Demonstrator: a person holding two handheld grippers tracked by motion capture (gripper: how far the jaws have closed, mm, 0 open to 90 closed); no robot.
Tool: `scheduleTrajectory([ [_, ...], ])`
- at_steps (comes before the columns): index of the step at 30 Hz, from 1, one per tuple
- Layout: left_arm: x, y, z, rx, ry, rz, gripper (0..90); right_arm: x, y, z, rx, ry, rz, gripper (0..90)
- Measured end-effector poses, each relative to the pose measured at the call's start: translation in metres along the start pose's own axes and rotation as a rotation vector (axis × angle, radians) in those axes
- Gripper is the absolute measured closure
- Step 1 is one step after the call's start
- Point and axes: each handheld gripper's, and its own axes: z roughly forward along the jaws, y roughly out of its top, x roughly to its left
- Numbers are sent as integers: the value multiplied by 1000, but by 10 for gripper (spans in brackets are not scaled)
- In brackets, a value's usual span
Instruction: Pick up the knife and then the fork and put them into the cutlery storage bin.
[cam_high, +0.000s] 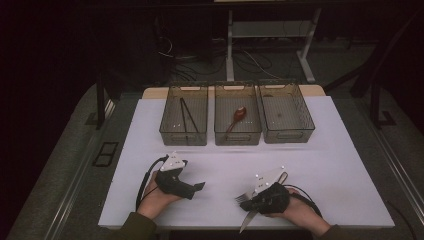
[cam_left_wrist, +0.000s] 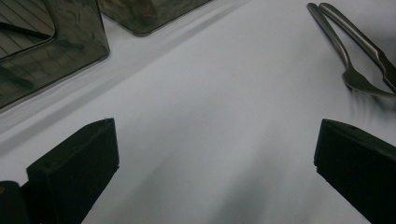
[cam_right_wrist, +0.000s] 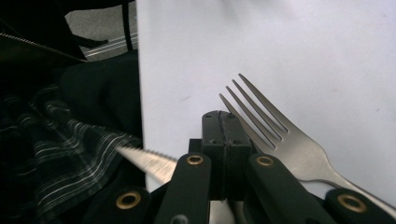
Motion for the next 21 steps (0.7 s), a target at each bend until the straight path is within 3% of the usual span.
scheduleTrajectory([
  [11,2,0,-2,-6,1,-2,0,-16,15,12,5,-40,1,888],
  [21,2,0,-3,-8,-2,-6,0,-35,27,17,-3,-106,4,888],
])
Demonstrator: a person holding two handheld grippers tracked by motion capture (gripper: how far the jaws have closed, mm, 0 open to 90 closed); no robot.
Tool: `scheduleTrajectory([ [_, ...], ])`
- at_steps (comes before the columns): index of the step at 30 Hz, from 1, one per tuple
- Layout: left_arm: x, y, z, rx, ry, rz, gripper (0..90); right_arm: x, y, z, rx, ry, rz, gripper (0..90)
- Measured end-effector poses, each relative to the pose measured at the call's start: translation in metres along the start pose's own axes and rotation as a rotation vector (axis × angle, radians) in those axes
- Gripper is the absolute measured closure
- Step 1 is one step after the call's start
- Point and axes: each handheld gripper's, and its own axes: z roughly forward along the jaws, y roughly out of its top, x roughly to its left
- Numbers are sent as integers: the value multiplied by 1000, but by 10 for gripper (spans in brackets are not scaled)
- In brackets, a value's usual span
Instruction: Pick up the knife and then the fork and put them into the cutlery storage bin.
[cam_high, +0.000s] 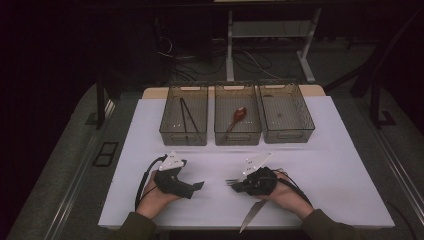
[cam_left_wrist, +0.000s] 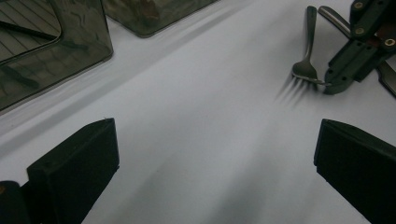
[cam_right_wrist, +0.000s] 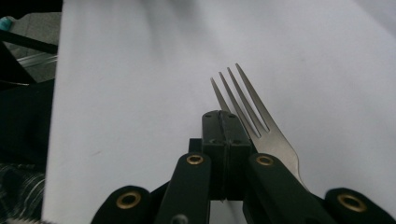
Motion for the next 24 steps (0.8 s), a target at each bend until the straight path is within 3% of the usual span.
scheduleTrajectory([
  [14,0,0,0,0,-5,0,0,-26,13,11,-35,-47,89,889],
  [24,0,0,1,5,-14,-2,0,-47,24,18,-39,-97,101,888],
])
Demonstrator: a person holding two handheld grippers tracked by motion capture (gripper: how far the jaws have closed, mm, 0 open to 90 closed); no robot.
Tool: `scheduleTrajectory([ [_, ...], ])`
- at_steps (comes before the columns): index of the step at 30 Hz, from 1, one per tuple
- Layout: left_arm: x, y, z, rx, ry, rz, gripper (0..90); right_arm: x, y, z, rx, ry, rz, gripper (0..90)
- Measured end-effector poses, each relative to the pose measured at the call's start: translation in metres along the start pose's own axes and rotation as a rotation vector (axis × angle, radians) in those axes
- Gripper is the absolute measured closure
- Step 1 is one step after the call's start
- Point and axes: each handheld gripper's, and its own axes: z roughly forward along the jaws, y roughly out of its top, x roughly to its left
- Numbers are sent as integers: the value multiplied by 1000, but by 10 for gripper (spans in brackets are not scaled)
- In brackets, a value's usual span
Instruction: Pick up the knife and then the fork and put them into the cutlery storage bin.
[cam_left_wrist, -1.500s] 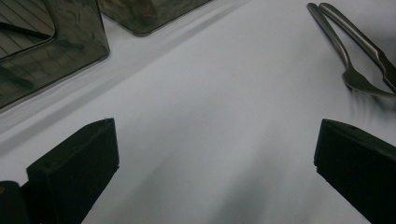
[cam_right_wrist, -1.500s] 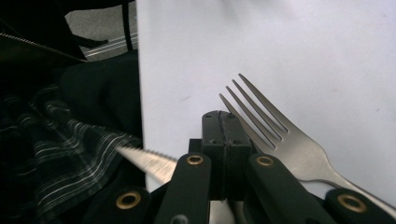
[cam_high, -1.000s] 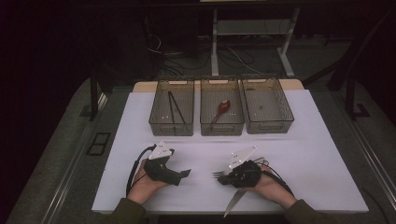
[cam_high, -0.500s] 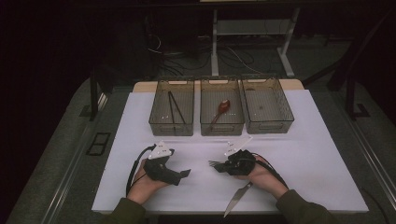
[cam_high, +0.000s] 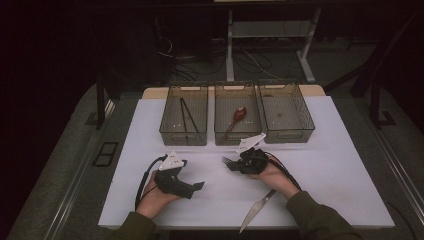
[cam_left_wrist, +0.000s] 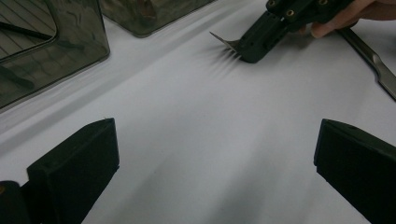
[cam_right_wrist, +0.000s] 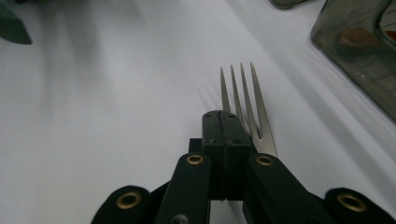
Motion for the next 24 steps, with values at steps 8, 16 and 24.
scheduleTrajectory([
  [8,-1,0,-1,-11,-19,9,0,-2,0,-12,-30,1,22,790],
  [16,-8,0,-3,-24,-70,38,0,-8,-1,-48,-44,-3,60,531],
  [24,-11,-3,-5,-24,-72,42,0,-22,-1,-73,37,-34,21,477],
])
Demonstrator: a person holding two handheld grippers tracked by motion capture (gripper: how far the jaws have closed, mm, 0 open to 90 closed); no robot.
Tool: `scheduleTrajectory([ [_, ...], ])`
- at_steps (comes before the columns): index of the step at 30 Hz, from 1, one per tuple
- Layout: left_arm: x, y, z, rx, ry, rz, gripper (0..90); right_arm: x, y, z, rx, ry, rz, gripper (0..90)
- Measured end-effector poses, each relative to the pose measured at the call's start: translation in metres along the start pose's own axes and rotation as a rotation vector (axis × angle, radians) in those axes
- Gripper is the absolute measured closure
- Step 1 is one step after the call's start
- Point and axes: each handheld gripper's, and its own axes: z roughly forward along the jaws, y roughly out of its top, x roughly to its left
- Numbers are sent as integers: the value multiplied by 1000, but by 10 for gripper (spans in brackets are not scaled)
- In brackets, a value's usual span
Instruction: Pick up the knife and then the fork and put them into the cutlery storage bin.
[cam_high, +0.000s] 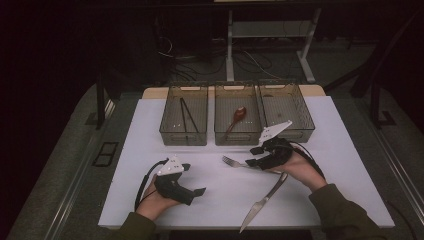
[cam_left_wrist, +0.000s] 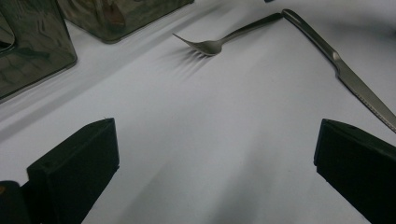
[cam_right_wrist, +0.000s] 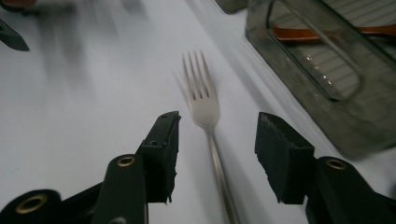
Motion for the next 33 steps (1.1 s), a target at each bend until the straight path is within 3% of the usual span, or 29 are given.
scheduleTrajectory([
  [4,0,0,1,6,-4,8,0,-6,5,-2,96,-26,-63,452],
  [8,1,0,1,8,-5,15,0,-10,8,3,187,-35,-94,474],
  [15,1,0,1,9,-10,18,0,-10,15,16,345,-18,-152,607],
  [20,2,0,0,4,-4,17,0,-5,19,28,416,5,-184,679],
  [28,2,0,0,7,-5,23,0,-3,26,44,543,3,-249,756],
  [33,2,0,-1,8,-5,26,0,-2,31,49,590,7,-267,805],
])
